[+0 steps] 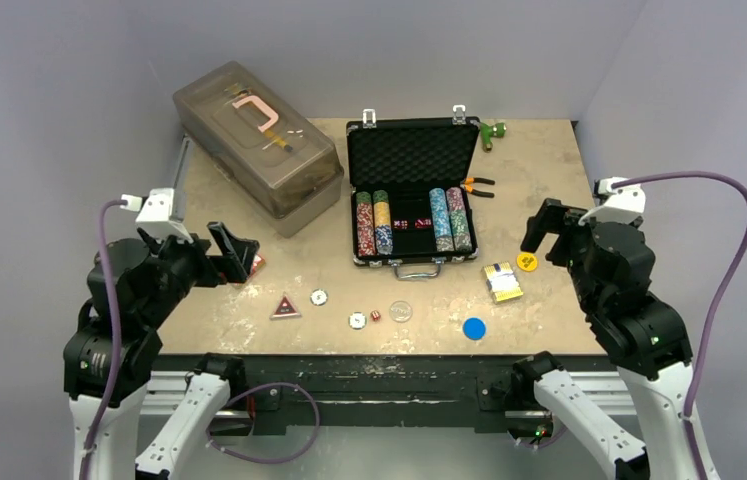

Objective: Pack up texas hold em set

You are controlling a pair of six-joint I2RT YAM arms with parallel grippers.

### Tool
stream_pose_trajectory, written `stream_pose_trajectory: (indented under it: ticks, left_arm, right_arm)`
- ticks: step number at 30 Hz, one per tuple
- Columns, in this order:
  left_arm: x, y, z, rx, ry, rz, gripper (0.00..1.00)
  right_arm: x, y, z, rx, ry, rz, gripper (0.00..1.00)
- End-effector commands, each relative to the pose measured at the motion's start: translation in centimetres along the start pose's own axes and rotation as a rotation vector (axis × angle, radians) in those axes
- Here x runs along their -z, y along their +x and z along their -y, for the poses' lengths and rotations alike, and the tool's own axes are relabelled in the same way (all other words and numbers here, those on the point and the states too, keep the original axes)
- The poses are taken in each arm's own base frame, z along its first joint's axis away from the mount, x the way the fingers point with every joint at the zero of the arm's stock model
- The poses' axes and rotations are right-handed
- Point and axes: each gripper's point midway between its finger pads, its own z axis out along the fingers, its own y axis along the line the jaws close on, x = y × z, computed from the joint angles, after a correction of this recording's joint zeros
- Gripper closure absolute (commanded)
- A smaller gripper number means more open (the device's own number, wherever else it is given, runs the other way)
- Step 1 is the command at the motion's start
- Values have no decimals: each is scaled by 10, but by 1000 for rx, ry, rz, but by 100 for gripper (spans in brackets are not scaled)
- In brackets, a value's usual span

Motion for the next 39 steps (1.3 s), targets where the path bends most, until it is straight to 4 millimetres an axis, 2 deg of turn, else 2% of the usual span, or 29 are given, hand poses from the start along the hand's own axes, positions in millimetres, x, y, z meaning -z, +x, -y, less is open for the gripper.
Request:
stream_pose_trajectory:
  ticks: [1,4,12,15,19,22,25,27,30,33,35,39]
  left_arm:
    - [-17,36,4,57,38,-142,1]
    - [-23,59,6,92,64,-217,1]
    - [-37,124,11,232,121,-400,1]
    - [-46,147,16,317,146,-475,2]
    - [-55,179,26,418,193,-603,8]
    - [-60,198,9,393,40,-624,8]
    - [-69,210,-13,360,-154,-632,8]
    - [-77,222,-19,341,-250,-667,8]
    - [-84,233,-38,306,-465,-691,7]
    - [-87,238,-58,291,-654,-678,4]
    - [-90,247,-62,345,-723,-675,0]
    - [-92,265,-62,435,-769,-682,0]
  right_arm:
    - [-8,22,-3,5,-5,-63,1]
    - [-16,37,-8,34,-14,-126,1]
    - [-35,89,-43,85,-162,-341,1]
    - [-37,112,-59,60,-234,-427,1]
    - [-32,131,-80,-27,-332,-479,1]
    - [-27,141,-97,-88,-429,-496,1]
    - [-23,162,-117,-114,-511,-573,1]
    - [-17,178,-137,-112,-573,-625,1]
    - [6,200,-172,-61,-673,-689,1]
    - [37,217,-204,34,-766,-731,1]
    - [46,224,-214,67,-781,-744,1]
    - [49,226,-221,52,-778,-741,1]
